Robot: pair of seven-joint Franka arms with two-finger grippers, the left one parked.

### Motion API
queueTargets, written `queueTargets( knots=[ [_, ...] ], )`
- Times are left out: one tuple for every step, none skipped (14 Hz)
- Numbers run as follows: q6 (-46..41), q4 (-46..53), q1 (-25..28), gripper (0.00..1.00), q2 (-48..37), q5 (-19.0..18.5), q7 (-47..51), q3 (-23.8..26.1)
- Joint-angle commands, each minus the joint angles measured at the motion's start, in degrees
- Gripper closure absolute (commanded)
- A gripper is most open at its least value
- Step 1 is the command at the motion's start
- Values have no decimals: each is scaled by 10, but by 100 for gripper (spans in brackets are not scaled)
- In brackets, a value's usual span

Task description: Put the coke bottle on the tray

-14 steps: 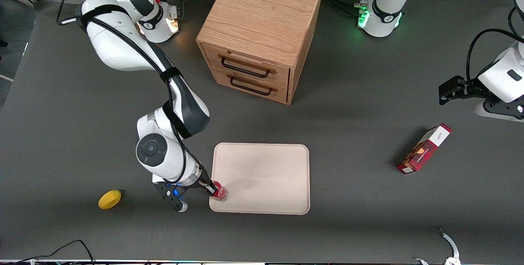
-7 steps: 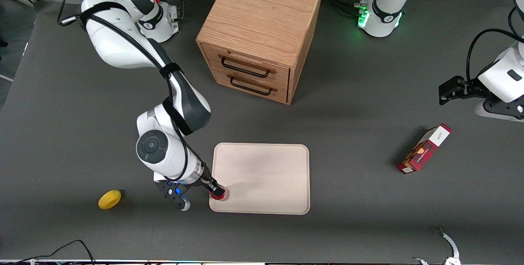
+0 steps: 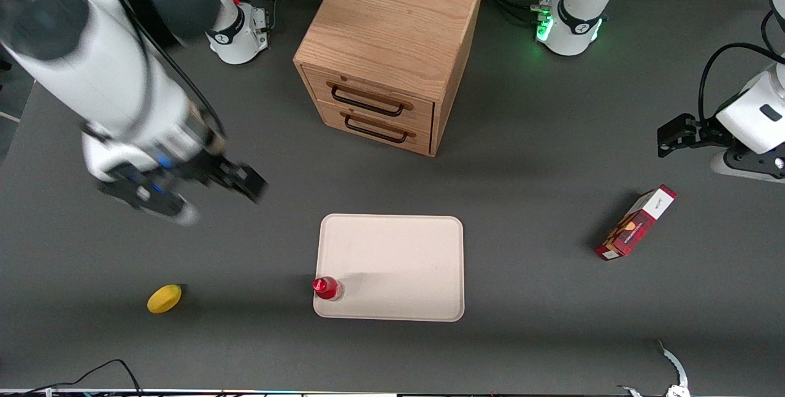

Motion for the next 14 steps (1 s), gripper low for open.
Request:
queueTargets(
  knots=[
    [3,-180,-42,0,-151,68,-120,-72],
    [10,-215,-41,0,-184,89,-163,-112],
    [17,-246,-43,0,-207,93,-195,-135],
    [28,-275,-44,0,-226,94,-215,-150],
    [49,-313,-44,0,-244,95,-232,-171],
    [89,-364,-44,0,-271,113,-257,-191],
    [126,-414,-43,0,-298,142,-281,-214],
    [148,-449,-42,0,-314,154,-291,-227],
    [149,-458,-40,0,-317,155,-292,-229],
    [147,-458,-38,0,-317,155,-291,-228],
    [145,-455,-37,0,-316,156,-283,-228],
    [137,-442,-37,0,-310,157,-280,-227],
    [119,-425,-37,0,-304,163,-272,-228],
    [107,-409,-37,0,-295,166,-271,-228]
  ],
)
